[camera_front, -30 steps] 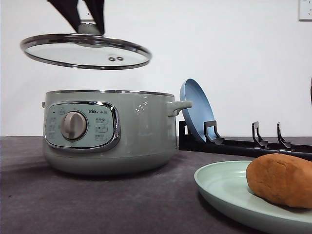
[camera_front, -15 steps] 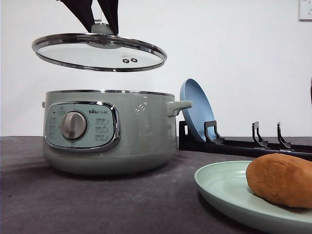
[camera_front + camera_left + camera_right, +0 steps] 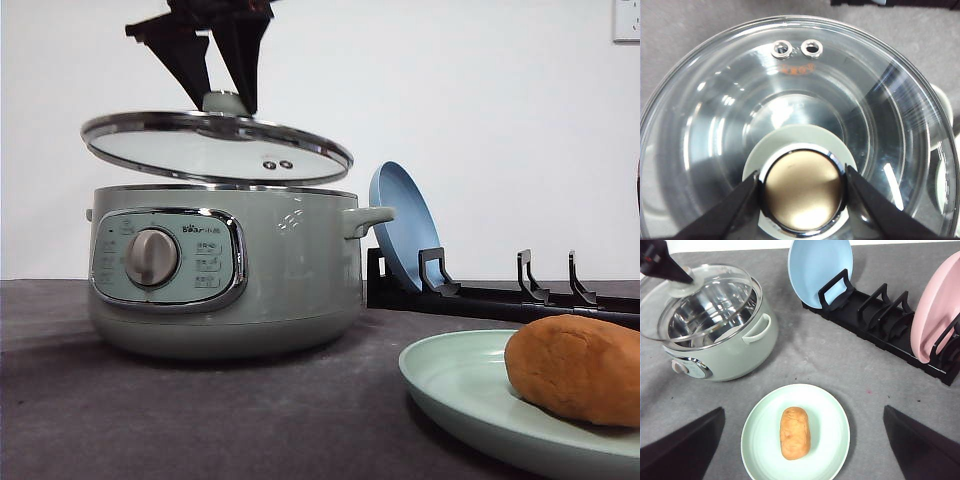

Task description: Transfer potato from steamer to green plate

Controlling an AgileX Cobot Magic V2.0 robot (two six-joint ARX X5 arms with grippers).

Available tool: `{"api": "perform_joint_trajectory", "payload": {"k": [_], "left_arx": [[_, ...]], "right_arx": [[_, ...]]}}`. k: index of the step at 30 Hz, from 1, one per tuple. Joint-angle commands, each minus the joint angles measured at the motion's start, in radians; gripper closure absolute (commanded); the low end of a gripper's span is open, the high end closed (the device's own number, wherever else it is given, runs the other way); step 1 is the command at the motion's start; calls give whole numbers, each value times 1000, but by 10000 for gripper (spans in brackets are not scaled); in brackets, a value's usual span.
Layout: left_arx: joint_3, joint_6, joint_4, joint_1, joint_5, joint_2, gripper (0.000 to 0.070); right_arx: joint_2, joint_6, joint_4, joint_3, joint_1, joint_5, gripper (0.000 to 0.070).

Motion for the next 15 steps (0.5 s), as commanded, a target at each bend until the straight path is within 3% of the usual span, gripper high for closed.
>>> {"api": "perform_joint_trajectory", "payload": {"k": [1, 15], "left_arx": [[30, 3, 24, -10, -1, 22, 700], [30, 12, 34, -9, -1, 99, 700]], "right_arx": [[5, -9, 11, 17, 5, 2, 59], [5, -12, 11, 17, 5, 2, 58]]}}
